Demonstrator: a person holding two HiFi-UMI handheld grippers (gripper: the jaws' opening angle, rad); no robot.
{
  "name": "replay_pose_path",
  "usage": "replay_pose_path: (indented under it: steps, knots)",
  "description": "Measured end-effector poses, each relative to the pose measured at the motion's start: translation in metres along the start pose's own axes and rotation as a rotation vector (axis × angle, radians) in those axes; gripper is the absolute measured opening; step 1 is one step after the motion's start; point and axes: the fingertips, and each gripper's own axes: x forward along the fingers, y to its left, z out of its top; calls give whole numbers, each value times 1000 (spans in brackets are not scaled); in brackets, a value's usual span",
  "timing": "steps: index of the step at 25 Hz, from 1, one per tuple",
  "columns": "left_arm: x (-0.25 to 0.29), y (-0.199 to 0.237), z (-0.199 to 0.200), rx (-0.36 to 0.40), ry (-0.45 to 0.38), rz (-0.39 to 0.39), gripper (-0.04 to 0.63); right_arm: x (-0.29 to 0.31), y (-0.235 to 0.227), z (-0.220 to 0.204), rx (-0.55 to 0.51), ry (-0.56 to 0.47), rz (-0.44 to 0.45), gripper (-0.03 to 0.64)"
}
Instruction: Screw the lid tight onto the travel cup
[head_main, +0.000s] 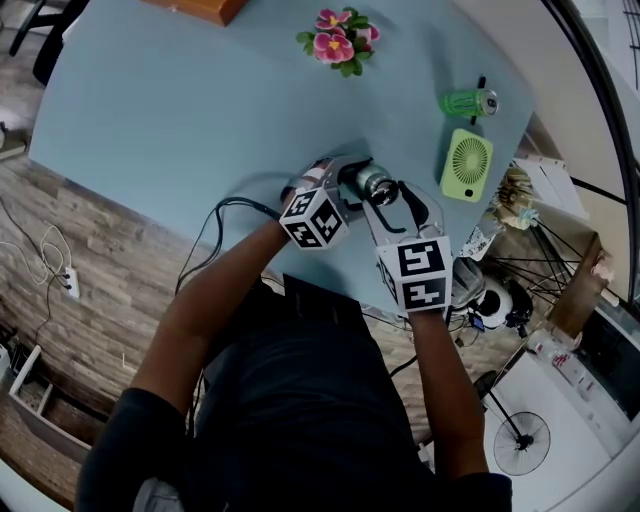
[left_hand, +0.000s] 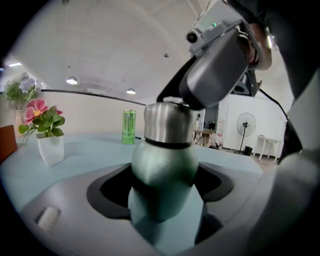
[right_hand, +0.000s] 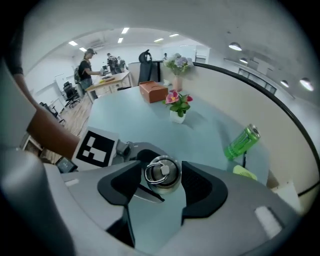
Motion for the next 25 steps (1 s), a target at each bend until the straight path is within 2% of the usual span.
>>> replay_pose_path:
  steps: [2,5,8,10,13,17,19,22,25]
  knots:
    - [0,0,0,1,0,0,425,-9,7,10,-108,-21,69,235]
    - [0,0,0,1,1,0,425,-21,15,18,-355,-16,180,235]
    - [0,0,-1,0,0,0,425,-21,16,3,-701,102,276,235]
    - [0,0,-1,-1,0,0,425,-16,11,-8,-931,183,309,235]
    - [0,0,0,0,1,1,425,-3,7,-16,-1133,240,344,235]
    - [0,0,1,1,1,-1,425,7,14,-21,-1249,252,407,230]
    - [0,0,1,1,-1,-1,425,9,14,-22,-1243,254,426,229]
    - [0,0,0,-1,-2,-1,425,11,13,-21,-1137,259,421,229]
    - [-1,1,0,-1,-2,0,425,13,11,-19,-956,258,368,227]
